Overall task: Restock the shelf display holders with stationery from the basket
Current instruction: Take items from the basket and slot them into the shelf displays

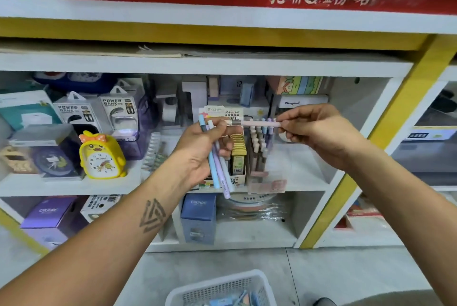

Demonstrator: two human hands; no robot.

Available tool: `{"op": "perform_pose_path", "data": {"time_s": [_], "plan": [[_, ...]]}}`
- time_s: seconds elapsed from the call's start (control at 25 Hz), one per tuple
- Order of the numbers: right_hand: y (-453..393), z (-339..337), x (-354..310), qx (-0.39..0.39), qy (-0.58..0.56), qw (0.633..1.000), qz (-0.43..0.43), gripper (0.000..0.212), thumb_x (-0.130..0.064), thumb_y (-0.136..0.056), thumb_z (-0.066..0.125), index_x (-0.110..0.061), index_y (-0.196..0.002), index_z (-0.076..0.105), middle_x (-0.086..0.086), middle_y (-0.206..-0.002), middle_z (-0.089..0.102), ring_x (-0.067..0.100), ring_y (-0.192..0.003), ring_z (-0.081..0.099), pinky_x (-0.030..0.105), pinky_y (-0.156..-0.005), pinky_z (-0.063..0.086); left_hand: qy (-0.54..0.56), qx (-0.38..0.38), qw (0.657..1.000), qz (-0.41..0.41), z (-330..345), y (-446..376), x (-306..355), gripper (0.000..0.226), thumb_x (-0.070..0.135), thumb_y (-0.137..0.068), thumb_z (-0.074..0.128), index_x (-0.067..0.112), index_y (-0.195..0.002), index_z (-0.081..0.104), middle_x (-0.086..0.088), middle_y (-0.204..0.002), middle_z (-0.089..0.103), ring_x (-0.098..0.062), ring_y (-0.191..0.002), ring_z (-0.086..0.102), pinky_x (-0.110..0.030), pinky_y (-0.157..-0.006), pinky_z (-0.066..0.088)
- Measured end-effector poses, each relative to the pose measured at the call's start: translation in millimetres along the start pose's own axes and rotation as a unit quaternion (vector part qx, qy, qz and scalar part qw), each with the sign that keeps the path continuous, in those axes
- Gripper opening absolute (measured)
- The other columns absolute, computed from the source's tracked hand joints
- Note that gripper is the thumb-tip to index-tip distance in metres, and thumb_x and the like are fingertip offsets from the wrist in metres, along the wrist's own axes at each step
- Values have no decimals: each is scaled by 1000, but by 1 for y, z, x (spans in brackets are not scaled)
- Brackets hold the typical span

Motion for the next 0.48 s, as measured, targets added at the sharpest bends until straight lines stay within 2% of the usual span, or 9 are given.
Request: {"op": "perform_pose_path", "data": {"time_s": [0.08,0.16,0.28,0.4,0.48], "plan": [[1,-5,3,-3,18,1000,1,16,7,-87,68,-4,-95,76,12,-78,73,17,-68,64,22,-67,55,-29,9,999,18,4,-3,-5,6,0,-96,56,1,-100,61,-22,-84,72,-17,-46,48,-21,-42,33],[5,-8,4,-4,49,999,-4,16,6,-86,70,-7,-94,76,8,-79,74,15,-72,67,19,-68,54,-48,9,998,40,8,-7,-9,7,-3,-95,56,-2,-96,63,-20,-76,68,-15,-43,44,-21,-41,29],[13,-4,-4,-44,241,966,-85,7,-13,-84,79,-17,-90,78,-6,-81,75,3,-72,64,9,-64,46,-90,-27,994,64,17,-9,-16,7,0,-95,59,-2,-91,64,-18,-72,64,-15,-42,40,-22,-43,24],[15,15,-6,-101,358,916,-151,14,-24,-85,80,-18,-95,74,-8,-80,69,4,-68,58,17,-60,42,-126,-77,988,47,28,-5,-26,5,3,-95,61,-1,-92,63,-18,-70,62,-14,-39,39,-20,-42,25],[13,21,-5,-104,366,914,-139,20,-18,-88,76,-19,-107,67,-4,-74,66,4,-62,55,22,-60,43,-108,-72,991,25,31,-6,-27,5,3,-95,60,0,-97,63,-18,-69,62,-13,-39,39,-20,-41,26]]}}
Point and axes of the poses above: each hand's wrist, its own y-axis away from the middle knuckle, its own z-axis out of the palm, x = y × z, the point moved 1 cm from there along -y, towards the middle knuckle
